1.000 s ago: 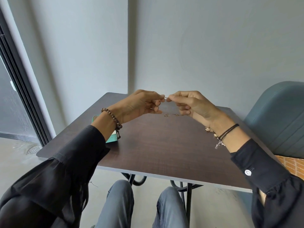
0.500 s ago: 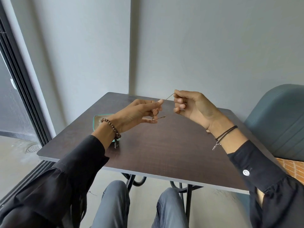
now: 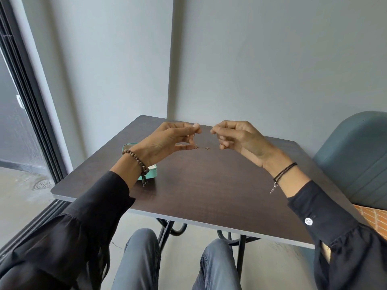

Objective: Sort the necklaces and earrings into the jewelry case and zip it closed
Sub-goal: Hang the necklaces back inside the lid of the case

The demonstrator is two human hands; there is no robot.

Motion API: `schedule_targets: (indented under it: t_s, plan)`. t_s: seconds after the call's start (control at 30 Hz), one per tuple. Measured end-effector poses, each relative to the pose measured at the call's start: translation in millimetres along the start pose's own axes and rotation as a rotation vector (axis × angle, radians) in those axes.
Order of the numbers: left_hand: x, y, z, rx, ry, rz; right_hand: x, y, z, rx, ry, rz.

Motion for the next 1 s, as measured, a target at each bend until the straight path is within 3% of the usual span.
schedule_targets:
  t_s: [0.23, 0.63, 0.73, 0.87, 1.0]
  plan:
    - [-8, -35, -8, 0.048, -0.004, 0.045, -10, 20, 28, -0.040, -0.043, -0.129]
    - [-8, -126, -25, 0.230, -0.006, 0.141, -8, 82, 111, -0.078, -0.021, -0.088]
    - [-15, -158, -31, 0.339, -0.013, 0.166, -6, 96, 129, -0.095, -0.018, -0.082]
    - [-31, -212, -48, 0.624, 0.055, 0.200, 1, 110, 153, -0.120, -0.013, -0.074]
    - [-50, -251, -63, 0.871, 0.059, 0.388, 10, 119, 173, -0.124, -0.005, -0.061]
Point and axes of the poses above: each hand's wrist, its own z-axis towards the middle knuckle, its own y-axis out of the palm, x = y × z, the point moved 8 cm from there along z, towards the middle knuckle, and after that the axes turned 10 degrees about -z, right-handed, at the moved point
